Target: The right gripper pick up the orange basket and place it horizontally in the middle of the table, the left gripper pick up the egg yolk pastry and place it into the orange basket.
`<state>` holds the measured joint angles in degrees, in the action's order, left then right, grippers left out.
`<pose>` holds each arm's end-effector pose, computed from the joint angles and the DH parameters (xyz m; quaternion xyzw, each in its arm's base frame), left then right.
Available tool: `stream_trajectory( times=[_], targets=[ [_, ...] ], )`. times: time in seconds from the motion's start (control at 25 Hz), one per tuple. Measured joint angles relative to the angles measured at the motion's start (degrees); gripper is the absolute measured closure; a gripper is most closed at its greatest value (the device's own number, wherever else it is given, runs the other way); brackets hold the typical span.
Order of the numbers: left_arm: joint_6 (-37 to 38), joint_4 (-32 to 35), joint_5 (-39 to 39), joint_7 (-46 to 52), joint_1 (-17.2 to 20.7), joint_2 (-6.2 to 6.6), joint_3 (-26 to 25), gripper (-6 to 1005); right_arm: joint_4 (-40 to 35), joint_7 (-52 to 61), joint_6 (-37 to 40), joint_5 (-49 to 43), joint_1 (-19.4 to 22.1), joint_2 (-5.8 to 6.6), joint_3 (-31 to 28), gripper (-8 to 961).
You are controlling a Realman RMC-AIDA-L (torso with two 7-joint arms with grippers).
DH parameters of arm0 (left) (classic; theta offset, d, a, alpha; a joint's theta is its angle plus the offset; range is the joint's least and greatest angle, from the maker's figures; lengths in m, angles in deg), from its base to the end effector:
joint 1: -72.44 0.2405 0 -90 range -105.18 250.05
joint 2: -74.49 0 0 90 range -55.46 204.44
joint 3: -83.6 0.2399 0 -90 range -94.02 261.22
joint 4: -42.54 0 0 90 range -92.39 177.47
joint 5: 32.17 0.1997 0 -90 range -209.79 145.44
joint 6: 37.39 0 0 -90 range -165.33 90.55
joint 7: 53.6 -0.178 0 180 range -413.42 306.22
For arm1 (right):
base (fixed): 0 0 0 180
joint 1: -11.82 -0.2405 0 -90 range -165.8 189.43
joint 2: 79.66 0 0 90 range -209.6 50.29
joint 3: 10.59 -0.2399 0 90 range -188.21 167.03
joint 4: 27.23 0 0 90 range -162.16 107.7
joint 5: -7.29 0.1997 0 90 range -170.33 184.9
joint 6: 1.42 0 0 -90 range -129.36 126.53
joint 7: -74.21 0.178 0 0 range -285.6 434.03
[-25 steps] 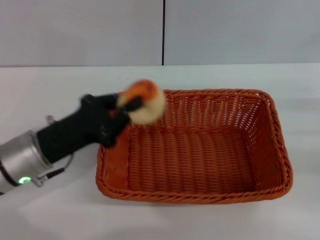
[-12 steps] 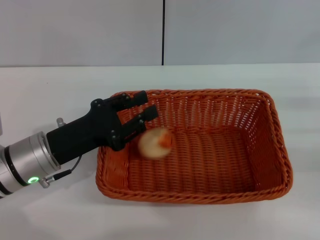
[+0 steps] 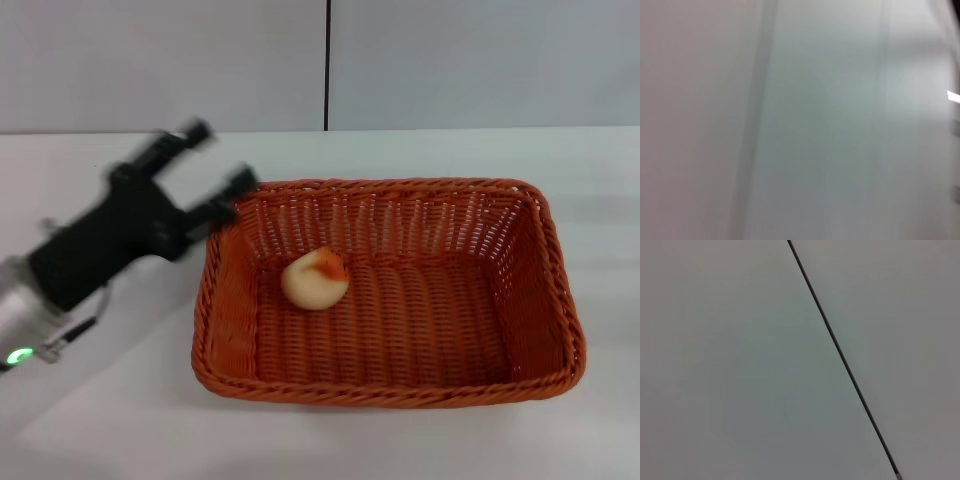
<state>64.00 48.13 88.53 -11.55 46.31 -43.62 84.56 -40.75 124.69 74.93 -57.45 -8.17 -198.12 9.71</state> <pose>-0.2292 0.2782 -0.0201 -0.8206 -0.1618 -0.4832 0.2589 0.3423 0.3280 0.0805 -0.6053 0.3321 0.4513 0.5655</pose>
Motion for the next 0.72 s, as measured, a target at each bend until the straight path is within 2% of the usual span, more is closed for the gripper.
stream_trajectory(
  times=[0.24,0.4,0.56,0.72],
  targets=[
    [1.8,-6.4,-4.7,-14.0,7.0,-0.22,-15.4,139,0.0,0.2,0.1,0.3,0.5,-0.01,-0.7,520],
    [1.1,-14.4,-6.0,-26.2,12.7,-0.5,-30.9,140,0.0,0.2,0.1,0.5,1.0,-0.06,-0.9,520],
    [0.7,-16.1,-6.0,-30.1,14.2,-0.49,-36.5,140,0.0,0.3,0.3,0.6,1.4,-0.12,-1.7,520],
    [0.1,-15.9,-6.2,-30.1,14.3,-0.45,-37.5,140,0.0,0.3,0.7,0.7,1.6,-0.26,-2.7,520]
  ],
)
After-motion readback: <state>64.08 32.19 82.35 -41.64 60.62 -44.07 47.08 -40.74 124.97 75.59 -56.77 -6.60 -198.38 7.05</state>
